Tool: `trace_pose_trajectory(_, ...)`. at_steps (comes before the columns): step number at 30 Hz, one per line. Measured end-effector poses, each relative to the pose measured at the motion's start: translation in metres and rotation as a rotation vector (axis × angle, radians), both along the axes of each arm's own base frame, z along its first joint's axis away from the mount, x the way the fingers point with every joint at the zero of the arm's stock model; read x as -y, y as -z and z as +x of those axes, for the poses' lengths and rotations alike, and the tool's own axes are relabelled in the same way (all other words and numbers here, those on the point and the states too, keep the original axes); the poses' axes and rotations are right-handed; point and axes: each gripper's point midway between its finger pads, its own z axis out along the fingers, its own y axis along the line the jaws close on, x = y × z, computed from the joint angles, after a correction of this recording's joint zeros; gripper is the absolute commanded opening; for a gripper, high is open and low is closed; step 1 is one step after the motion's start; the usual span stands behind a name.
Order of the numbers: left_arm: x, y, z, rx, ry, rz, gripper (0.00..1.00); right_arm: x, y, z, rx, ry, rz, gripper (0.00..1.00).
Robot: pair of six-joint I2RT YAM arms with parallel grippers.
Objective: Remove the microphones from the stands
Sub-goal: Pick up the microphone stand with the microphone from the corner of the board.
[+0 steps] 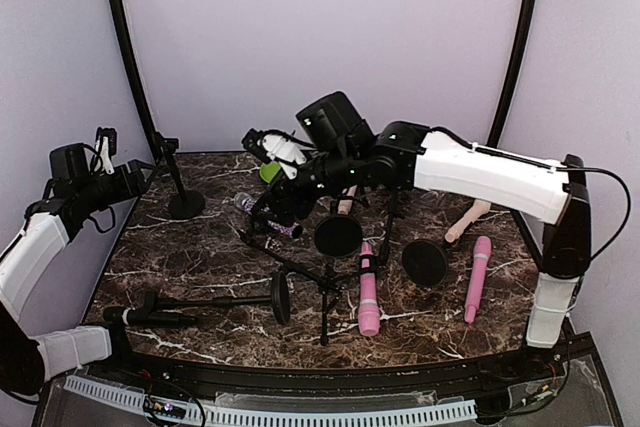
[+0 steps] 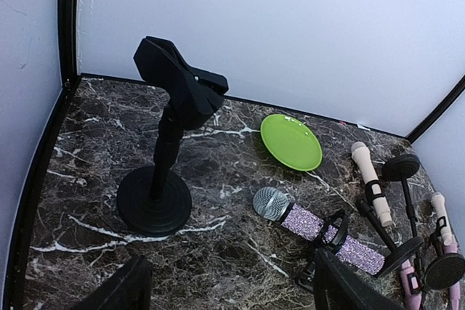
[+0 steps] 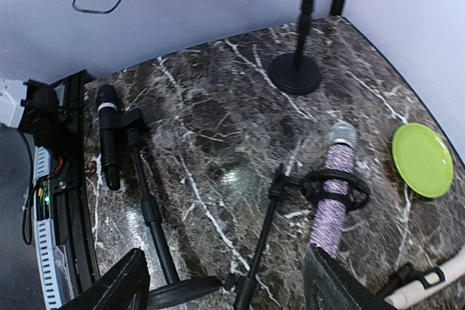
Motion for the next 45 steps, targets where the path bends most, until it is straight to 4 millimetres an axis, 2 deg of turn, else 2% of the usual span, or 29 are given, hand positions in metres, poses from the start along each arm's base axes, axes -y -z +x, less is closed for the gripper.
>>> trace_pose_trajectory(5, -0.004, -0.009, -0.006, 0.030, -0.023, 0.027, 0.79, -0.040, 0.039, -0.024, -0.005, -0.108, -0.089, 0.71)
trace_pose_trajectory(17, -0.004, -0.009, -0.009, 0.027, -0.027, 0.032, 0.79, -0.090, 0.117, -0.053, 0.011, -0.237, -0.256, 0.65)
trace_pose_trajectory(22, -0.004, -0.009, -0.009, 0.029, -0.026, 0.032, 0.79, -0.098, 0.147, -0.068, 0.023, -0.285, -0.323, 0.65)
trace_pose_trajectory(28, -0.003, -0.007, -0.010, 0.025, -0.019, 0.028, 0.79, -0.104, 0.168, -0.084, 0.044, -0.333, -0.367, 0.63)
trace_pose_trajectory(35, -0.001, -0.007, -0.010, 0.024, -0.008, 0.023, 0.79, -0.112, 0.189, -0.087, 0.068, -0.357, -0.395, 0.61)
trace_pose_trajectory(43, 0.000, -0.005, -0.010, 0.020, -0.004, 0.021, 0.79, -0.112, 0.219, -0.085, 0.084, -0.368, -0.449, 0.55)
trace_pose_trajectory(45, 0.000, -0.004, -0.011, 0.017, -0.003, 0.019, 0.79, -0.113, 0.223, -0.084, 0.090, -0.369, -0.455, 0.51)
